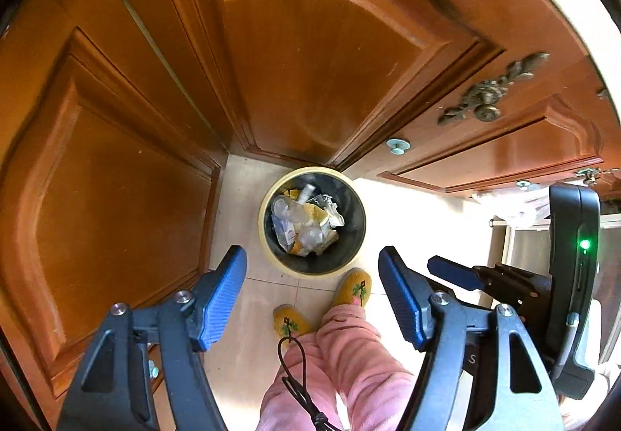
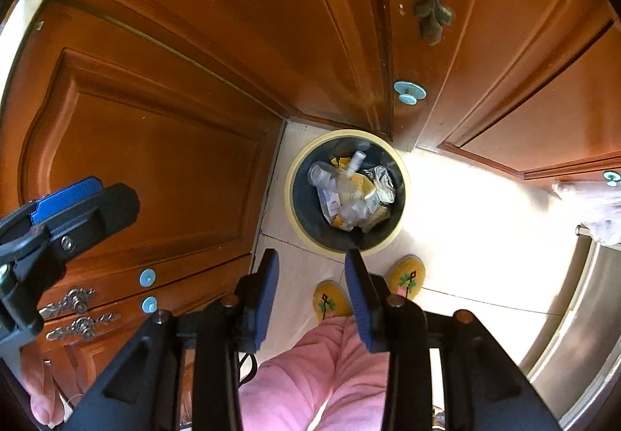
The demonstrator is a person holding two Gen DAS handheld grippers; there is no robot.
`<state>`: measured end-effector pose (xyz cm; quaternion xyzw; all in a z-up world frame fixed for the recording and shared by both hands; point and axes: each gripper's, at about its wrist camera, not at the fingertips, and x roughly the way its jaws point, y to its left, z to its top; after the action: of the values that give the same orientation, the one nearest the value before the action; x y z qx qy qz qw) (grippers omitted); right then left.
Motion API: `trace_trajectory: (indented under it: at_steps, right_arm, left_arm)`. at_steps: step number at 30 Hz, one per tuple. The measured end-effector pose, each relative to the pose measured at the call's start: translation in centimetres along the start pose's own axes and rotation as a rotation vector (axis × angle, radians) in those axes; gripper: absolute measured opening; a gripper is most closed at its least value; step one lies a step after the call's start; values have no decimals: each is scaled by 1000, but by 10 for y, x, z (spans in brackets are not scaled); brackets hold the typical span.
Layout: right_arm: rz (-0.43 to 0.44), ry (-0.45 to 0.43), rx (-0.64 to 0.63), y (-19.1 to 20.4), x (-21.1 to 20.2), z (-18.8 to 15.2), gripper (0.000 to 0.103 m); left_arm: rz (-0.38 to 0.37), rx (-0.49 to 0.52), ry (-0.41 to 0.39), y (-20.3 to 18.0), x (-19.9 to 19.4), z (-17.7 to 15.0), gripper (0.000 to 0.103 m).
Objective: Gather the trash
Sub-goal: 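Open left tool over the bin while right tool opens to drop its bottle, then raise both open tools back up toward the counter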
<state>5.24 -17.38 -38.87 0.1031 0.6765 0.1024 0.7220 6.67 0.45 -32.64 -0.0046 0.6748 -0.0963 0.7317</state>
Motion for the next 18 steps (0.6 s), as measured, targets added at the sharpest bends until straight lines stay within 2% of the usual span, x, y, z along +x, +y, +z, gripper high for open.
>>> trace_trajectory:
  at_steps: [4,9,18]
  right_arm:
    - [5,-24,-7,12,-29,-3,36]
    - [25,-104,2,27,-88,-5,36]
    - [26,-332,18,48,-202,-9,36]
  left_arm:
    - [-7,8,-28,-1,-30,-3,69]
    - [-13,28,-101,-3,-82,-2,71]
    - [-7,97,-330,-22,-189,13,73]
